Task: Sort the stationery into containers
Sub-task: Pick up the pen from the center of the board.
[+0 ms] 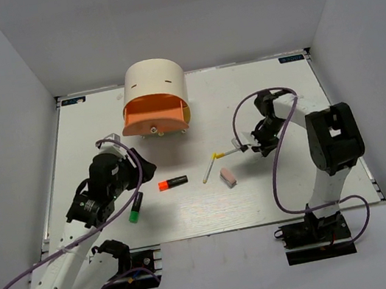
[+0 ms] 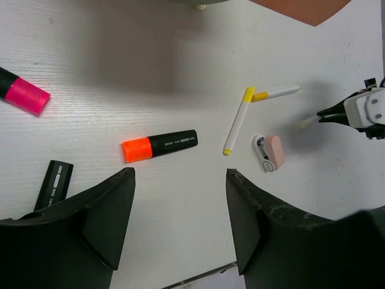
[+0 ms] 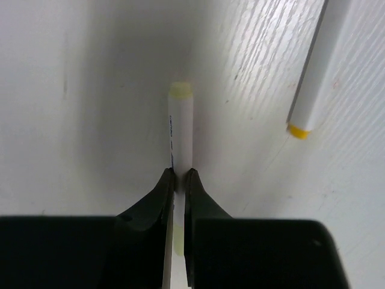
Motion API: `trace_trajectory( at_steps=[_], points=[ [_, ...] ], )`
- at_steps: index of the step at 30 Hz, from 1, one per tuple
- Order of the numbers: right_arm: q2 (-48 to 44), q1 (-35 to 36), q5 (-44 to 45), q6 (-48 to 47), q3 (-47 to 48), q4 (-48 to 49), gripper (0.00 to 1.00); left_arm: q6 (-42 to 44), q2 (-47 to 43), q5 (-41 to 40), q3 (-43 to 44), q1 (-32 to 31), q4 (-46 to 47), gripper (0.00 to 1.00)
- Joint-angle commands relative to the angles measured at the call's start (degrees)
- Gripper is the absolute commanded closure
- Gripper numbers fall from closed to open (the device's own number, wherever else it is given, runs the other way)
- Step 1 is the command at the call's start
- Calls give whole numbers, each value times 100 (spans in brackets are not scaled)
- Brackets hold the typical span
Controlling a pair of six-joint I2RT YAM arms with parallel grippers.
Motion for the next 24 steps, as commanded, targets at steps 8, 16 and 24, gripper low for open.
trace_trajectory(
  at_steps=[8, 16, 24],
  points=[
    [-1017, -60, -959, 245, 806, -1524, 100, -20, -156, 196, -199, 21, 324, 28],
    [-1035, 80, -2057, 1026, 1808, -1788, 100, -72, -236, 196, -261, 21, 324, 28],
    [-790, 440, -2848, 2501, 3187, -1482, 100, -72, -183, 249, -261, 21, 438, 21]
  ],
)
